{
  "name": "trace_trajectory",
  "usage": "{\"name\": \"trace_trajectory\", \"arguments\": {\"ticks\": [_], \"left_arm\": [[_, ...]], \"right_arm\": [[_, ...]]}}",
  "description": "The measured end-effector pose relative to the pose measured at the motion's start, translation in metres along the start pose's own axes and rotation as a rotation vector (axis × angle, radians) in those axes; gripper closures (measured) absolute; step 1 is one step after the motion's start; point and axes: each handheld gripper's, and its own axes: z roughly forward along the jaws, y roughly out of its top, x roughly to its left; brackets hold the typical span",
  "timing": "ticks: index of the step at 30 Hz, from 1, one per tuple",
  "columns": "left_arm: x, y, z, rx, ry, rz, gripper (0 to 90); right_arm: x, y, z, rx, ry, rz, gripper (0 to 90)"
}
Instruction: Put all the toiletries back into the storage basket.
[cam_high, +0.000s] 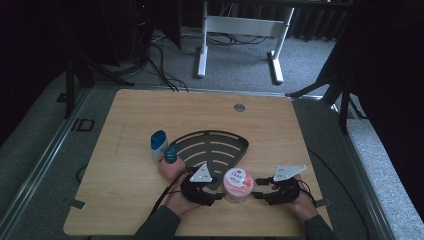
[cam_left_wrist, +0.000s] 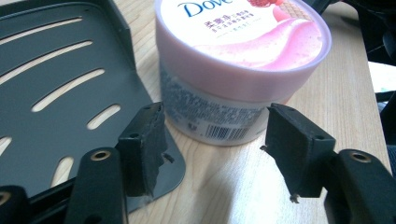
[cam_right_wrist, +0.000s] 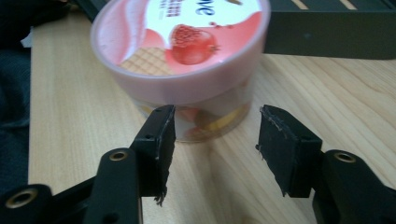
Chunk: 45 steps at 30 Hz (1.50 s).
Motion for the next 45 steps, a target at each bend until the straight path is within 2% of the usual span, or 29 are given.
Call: {"name": "trace_trajectory", "arguments": {"ticks": [6, 12, 21, 22, 27, 36, 40, 42, 45], "left_arm": [[0.0, 0.002, 0.004, 0.002, -0.022, 0.012, 37.3], [-0.001, 0.004, 0.009, 0.004, -0.043, 0.025, 35.7], [-0.003, 0.005, 0.009, 0.005, -0.035, 0.033, 33.2], [-0.004, 0.005, 0.01, 0.003, -0.025, 0.037, 32.8], [-0.005, 0.004, 0.009, -0.002, -0.02, 0.029, 32.8], [-0.009, 0.003, 0.006, -0.006, 0.011, 0.047, 33.1], [-0.008, 0.003, 0.005, -0.008, 0.005, 0.044, 33.0], [-0.007, 0.004, 0.006, -0.021, -0.018, 0.027, 29.6], [-0.006, 0.006, 0.006, -0.025, -0.023, 0.027, 25.8]], "right_arm": [[0.002, 0.002, 0.003, 0.003, 0.031, -0.018, 43.8], [0.006, 0.006, 0.009, 0.012, 0.043, -0.052, 37.0], [0.006, 0.006, 0.01, 0.01, 0.045, -0.059, 35.6], [0.006, 0.008, 0.011, 0.017, 0.044, -0.066, 33.2], [0.008, 0.009, 0.012, 0.016, 0.031, -0.074, 33.4], [0.011, 0.012, 0.013, 0.018, 0.014, -0.1, 33.4], [0.011, 0.012, 0.012, 0.014, 0.016, -0.102, 32.7], [0.011, 0.013, 0.014, 0.017, 0.017, -0.108, 30.2], [0.011, 0.014, 0.017, 0.025, 0.022, -0.11, 27.5]]}}
